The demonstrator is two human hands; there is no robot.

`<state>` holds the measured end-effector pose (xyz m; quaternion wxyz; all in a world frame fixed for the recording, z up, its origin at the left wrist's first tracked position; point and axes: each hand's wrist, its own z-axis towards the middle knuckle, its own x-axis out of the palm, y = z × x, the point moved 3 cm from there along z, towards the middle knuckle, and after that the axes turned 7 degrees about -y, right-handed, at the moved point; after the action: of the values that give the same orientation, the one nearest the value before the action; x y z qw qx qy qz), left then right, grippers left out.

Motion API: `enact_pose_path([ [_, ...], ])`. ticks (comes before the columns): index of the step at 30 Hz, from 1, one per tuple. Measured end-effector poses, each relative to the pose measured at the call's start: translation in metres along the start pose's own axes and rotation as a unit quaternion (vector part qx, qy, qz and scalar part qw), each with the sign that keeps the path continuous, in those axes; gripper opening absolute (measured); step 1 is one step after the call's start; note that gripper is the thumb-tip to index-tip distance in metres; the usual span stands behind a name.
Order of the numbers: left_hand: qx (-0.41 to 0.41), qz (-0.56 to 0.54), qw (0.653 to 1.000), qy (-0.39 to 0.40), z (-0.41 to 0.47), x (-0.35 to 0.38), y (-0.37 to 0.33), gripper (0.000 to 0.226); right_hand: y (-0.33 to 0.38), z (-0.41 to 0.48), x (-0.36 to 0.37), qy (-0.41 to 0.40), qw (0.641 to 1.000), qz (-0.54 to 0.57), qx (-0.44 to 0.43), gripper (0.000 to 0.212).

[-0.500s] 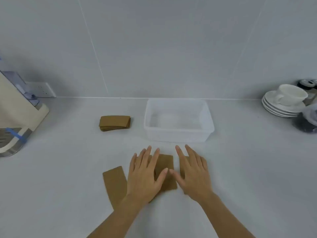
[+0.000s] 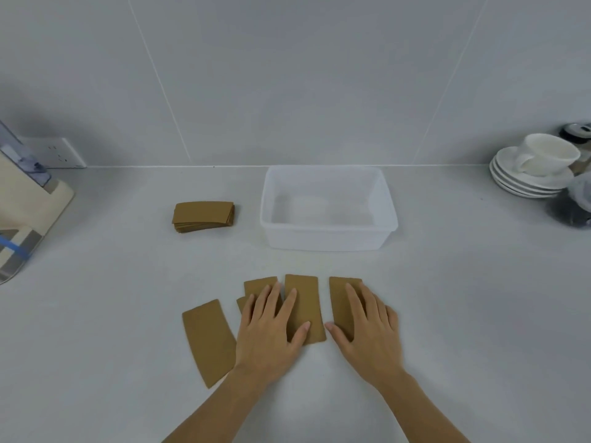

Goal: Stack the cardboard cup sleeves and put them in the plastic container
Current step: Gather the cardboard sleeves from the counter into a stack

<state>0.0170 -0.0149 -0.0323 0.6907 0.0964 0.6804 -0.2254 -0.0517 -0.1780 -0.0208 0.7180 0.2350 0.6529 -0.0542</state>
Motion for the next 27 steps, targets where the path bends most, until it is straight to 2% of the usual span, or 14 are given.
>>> enact_pose_path([
  [5,0.008,-0.006,1.0,0.014,0.001,-0.001,-0.001,0.067,0.005,-0.001,-0.003,0.02,1.0,0.001,0.014,0.071],
  [9,0.011,-0.034,0.999,0.008,0.0,-0.004,-0.001,0.072,0.009,0.004,-0.005,-0.004,1.0,0.01,-0.003,0.037],
  [13,0.021,-0.036,0.999,0.03,0.002,-0.008,-0.001,0.083,0.012,0.01,-0.014,0.027,0.998,0.051,0.014,0.045],
  [15,0.01,-0.051,0.997,0.059,0.006,-0.016,0.0,0.078,0.01,0.014,-0.015,0.044,0.994,0.09,0.041,0.046],
  [17,-0.012,-0.113,0.992,0.058,0.011,-0.026,-0.001,0.064,0.01,0.018,-0.02,0.052,0.984,0.149,0.081,0.047],
  [19,-0.051,-0.215,0.975,0.02,0.013,-0.039,0.0,0.056,0.015,0.02,-0.028,0.062,0.963,0.23,0.124,0.049],
  [21,-0.119,-0.361,0.925,0.017,0.014,-0.049,0.0,0.05,0.024,0.021,-0.035,0.067,0.937,0.309,0.149,0.048],
  [22,-0.158,-0.44,0.883,0.039,0.014,-0.051,-0.001,0.047,0.029,0.021,-0.039,0.066,0.927,0.338,0.15,0.046],
  [25,-0.259,-0.621,0.736,0.079,0.014,-0.053,-0.001,0.038,0.049,0.02,-0.044,0.057,0.9,0.408,0.144,0.041],
  [27,-0.313,-0.704,0.63,0.1,0.014,-0.05,0.002,0.042,0.064,0.016,-0.046,0.058,0.887,0.438,0.133,0.039],
])
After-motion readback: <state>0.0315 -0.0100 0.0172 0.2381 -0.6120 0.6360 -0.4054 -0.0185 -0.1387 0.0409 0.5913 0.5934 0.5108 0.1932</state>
